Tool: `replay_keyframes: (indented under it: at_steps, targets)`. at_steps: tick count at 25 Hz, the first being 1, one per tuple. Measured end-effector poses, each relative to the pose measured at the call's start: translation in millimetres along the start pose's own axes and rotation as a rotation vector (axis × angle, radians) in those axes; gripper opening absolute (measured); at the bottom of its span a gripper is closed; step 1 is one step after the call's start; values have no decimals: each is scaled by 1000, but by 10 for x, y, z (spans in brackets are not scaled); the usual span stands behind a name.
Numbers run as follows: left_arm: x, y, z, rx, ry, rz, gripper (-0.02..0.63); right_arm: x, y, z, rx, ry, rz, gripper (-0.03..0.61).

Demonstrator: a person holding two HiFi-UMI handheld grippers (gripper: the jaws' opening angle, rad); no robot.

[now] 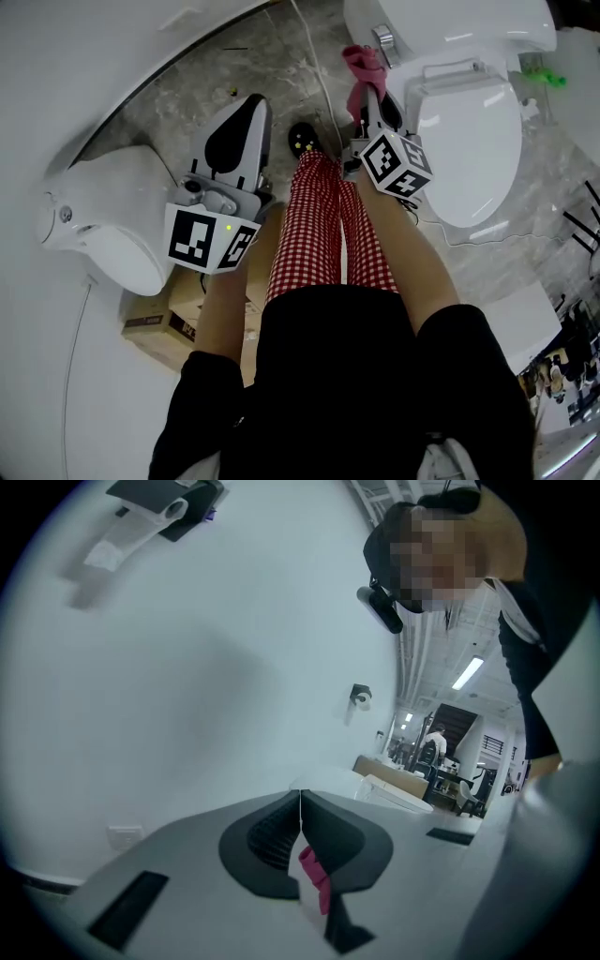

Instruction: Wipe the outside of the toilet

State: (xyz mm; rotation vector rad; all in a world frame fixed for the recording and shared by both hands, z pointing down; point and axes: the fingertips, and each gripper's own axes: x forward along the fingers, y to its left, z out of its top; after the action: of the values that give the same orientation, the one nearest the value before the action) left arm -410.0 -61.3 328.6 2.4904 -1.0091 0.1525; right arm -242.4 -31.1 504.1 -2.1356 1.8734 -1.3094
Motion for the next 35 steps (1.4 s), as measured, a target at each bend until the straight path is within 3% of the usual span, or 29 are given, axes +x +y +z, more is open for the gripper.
replay_keyframes:
  at_steps: [6, 13, 24, 29, 35]
  targets:
    - [24, -99, 251, 30, -20, -3, 11, -230, 339, 384, -68, -39, 103, 55]
    - [37, -195, 513, 46, -57, 0, 11, -511, 609, 765, -173, -57, 146, 55]
    - [228, -583, 1374, 178, -117, -119, 11, -1163, 1038, 1563, -221, -139, 212, 55]
    - [364, -908, 1644, 179, -140, -223, 11, -1480, 1145, 1992, -201, -194, 295, 55]
    - [408, -1196, 1841, 279, -112, -222, 11, -1695, 1173, 2453, -217, -267, 321, 55]
